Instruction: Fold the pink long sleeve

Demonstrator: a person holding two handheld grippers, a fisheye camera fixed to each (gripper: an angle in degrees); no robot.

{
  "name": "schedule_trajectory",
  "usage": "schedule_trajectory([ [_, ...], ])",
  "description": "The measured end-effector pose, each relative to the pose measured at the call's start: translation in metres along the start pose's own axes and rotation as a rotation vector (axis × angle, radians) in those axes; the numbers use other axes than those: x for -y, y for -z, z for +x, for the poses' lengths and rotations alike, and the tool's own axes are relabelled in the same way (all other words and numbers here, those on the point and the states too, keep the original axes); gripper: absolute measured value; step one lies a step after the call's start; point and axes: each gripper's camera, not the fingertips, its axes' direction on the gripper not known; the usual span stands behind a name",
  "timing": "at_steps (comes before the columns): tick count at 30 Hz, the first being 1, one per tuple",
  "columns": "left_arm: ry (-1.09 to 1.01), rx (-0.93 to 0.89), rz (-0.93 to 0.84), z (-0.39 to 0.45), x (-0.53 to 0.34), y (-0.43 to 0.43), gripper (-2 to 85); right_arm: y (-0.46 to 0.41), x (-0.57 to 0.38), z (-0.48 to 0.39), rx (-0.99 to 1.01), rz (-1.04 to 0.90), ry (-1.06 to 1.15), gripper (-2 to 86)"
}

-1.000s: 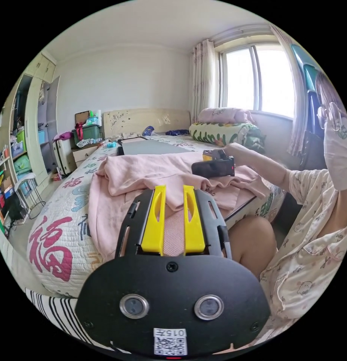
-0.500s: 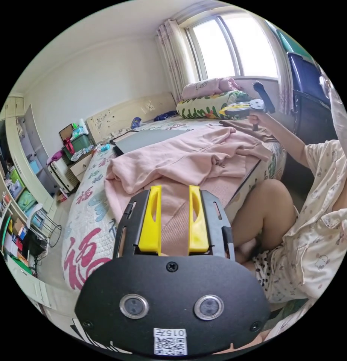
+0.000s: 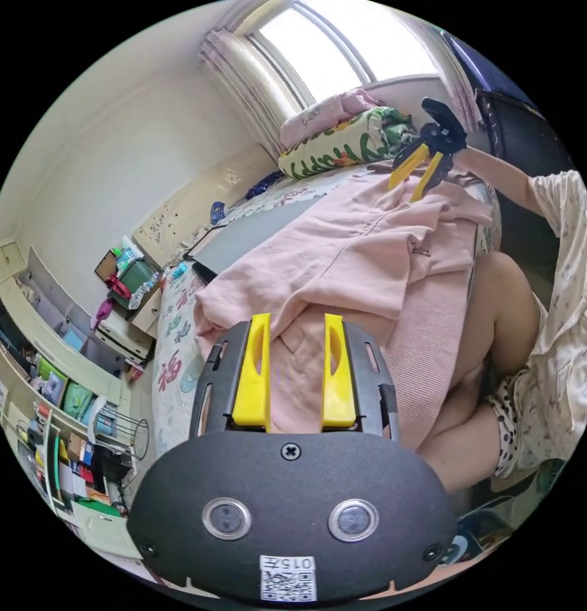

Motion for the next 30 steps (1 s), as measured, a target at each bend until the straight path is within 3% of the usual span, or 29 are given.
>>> schedule_trajectory([
  [4, -0.033, 0.006, -0.060, -0.015, 0.013, -0.027, 10.1, -0.016, 0.043, 0.026, 0.087, -0.063, 0.033, 6.1],
  [7, -0.049, -0.102, -0.122, -0.028, 0.027, -0.052, 5.7, -0.003, 0.072, 0.046, 0.095, -0.022, -0.029, 5.0],
  [12, 0.082, -0.175, 0.039, -0.102, 0.054, -0.030, 2.3, 0.053, 0.121, 0.124, 0.115, 0.139, -0.193, 3.4],
  [15, 0.276, -0.050, 0.152, -0.191, 0.125, -0.049, 2.2, 0.067, 0.212, 0.242, -0.209, 0.190, -0.463, 3.9],
  [16, 0.406, 0.048, 0.181, -0.229, 0.154, -0.066, 2.3, 0.070, 0.239, 0.307, -0.264, 0.251, -0.687, 4.4],
  [17, 0.564, 0.108, 0.204, -0.259, 0.170, -0.078, 2.6, 0.072, 0.251, 0.355, -0.252, 0.276, -0.877, 5.1],
  [19, 0.733, 0.090, 0.318, -0.276, 0.168, -0.077, 3.3, 0.083, 0.251, 0.381, -0.188, 0.324, -1.028, 5.4],
  [20, 0.725, 0.045, 0.400, -0.268, 0.160, -0.068, 3.8, 0.095, 0.247, 0.368, -0.128, 0.387, -0.983, 5.4],
  [22, 0.620, 0.007, 0.389, -0.242, 0.147, -0.054, 5.0, 0.108, 0.235, 0.320, -0.054, 0.442, -0.802, 5.7],
  [25, 0.412, -0.117, 0.329, -0.177, 0.100, -0.025, 6.0, 0.110, 0.203, 0.217, 0.074, 0.356, -0.568, 6.4],
  [30, 0.258, -0.331, 0.343, -0.069, 0.014, 0.033, 6.3, 0.128, 0.151, 0.056, 0.308, 0.350, -0.342, 8.0],
])
